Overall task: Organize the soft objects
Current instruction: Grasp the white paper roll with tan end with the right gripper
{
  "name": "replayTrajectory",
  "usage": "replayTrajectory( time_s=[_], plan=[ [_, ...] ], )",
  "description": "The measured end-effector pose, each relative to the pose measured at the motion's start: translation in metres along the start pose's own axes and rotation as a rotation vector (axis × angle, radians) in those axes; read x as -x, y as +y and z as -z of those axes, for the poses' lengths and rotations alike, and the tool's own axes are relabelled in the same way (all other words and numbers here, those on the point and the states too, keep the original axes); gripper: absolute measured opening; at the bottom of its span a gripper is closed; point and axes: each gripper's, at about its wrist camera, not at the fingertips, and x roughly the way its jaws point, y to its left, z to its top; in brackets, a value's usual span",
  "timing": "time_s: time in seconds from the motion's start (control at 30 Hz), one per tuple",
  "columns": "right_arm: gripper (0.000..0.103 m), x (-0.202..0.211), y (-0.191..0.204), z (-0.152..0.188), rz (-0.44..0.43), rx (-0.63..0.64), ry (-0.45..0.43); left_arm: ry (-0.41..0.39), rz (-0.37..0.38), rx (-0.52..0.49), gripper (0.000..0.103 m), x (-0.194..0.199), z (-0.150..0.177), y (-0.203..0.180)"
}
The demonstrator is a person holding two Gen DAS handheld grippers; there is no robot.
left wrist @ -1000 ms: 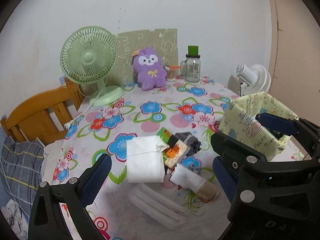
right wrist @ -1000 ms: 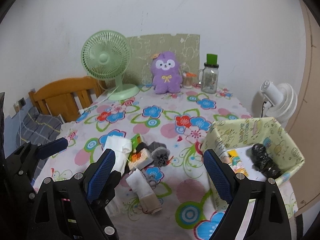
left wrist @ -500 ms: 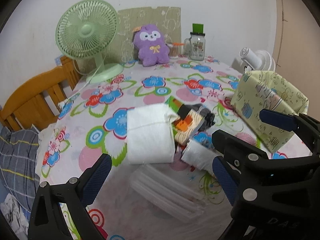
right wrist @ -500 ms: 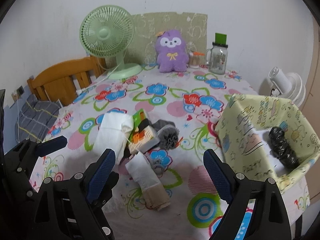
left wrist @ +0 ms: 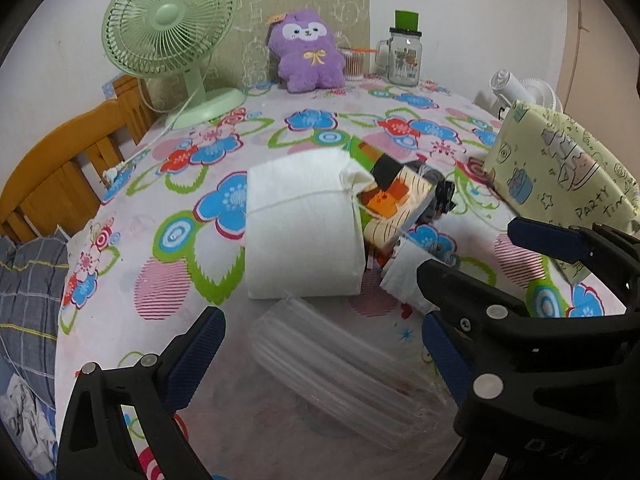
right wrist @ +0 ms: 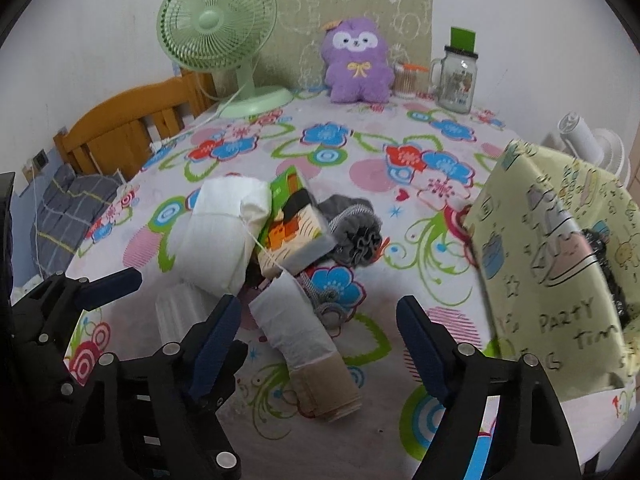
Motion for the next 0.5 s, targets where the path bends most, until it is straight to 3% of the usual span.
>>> replayTrajectory(
  time_s=[0.3,0.37,0.5],
  plan=[
    [0.060,-0.024,0.002,0.006,-0.041,0.001,0.102,0.043,-0.006,-0.038,0.099,-0.012,0.007,-0.005],
    [0.044,-0.029,0.003,0.008,-0.048,0.004,0.122,0.046,-0.007,-0.039,0.100,-0.014,0.008,-0.006],
    [0.033,-0.034,0.006,0.009,-0.034,0.026,0.143,0.049,-0.001,-0.036,0.099,-0.015,0.007,-0.006]
  ],
)
